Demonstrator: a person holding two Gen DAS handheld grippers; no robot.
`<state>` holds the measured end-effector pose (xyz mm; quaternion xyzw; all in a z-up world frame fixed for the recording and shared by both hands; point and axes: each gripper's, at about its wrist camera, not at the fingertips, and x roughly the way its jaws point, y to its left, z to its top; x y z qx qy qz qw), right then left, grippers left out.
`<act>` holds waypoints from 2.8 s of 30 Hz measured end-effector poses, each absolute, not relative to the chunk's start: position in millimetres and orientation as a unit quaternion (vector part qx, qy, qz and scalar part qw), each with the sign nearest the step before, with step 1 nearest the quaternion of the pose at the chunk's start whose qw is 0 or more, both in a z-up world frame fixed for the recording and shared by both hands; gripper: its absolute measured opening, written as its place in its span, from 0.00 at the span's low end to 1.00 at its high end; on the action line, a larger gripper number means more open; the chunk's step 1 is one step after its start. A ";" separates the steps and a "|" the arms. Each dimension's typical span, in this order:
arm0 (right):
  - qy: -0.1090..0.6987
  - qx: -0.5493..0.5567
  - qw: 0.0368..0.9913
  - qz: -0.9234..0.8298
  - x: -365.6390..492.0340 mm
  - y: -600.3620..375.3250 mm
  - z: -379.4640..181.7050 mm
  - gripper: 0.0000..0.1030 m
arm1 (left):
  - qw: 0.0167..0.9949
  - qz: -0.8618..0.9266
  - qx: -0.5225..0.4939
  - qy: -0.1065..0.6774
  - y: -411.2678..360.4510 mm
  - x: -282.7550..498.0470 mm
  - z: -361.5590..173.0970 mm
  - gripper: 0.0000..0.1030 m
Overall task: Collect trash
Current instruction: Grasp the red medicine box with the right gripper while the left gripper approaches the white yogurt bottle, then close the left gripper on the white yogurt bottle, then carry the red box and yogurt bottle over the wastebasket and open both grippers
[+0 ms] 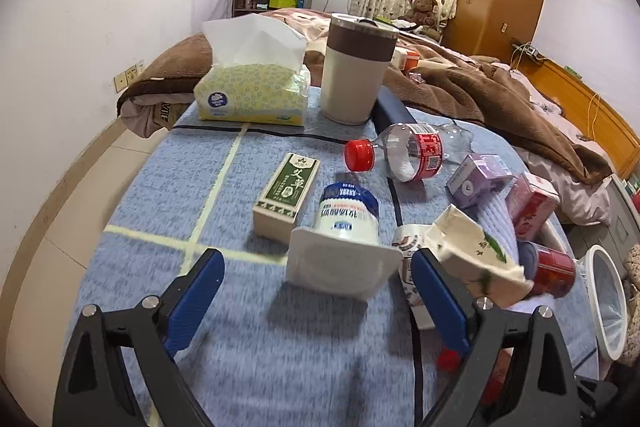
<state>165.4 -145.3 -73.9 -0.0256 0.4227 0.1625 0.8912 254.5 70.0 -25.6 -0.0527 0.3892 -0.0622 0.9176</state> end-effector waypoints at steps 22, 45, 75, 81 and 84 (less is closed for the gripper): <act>0.404 -0.002 0.902 0.153 179.4 -159.1 -66.4 0.17 | 0.908 -0.055 -0.020 0.415 52.3 278.4 -43.4 0.62; 0.331 0.022 0.934 0.136 141.7 -196.4 -24.6 0.17 | 0.937 -0.103 -0.015 0.332 29.4 168.5 25.7 0.62; 0.309 0.068 0.946 -0.072 102.4 -341.6 -19.4 0.17 | 0.897 -0.310 0.054 0.310 -181.5 111.1 39.5 0.62; 0.325 0.089 0.937 -0.097 101.2 -369.7 -31.3 0.17 | 0.883 -0.341 0.063 0.315 -222.4 106.0 35.9 0.62; 0.338 0.095 0.930 -0.112 102.3 -383.3 -39.0 0.17 | 0.876 -0.356 0.076 0.317 -244.7 102.3 30.2 0.62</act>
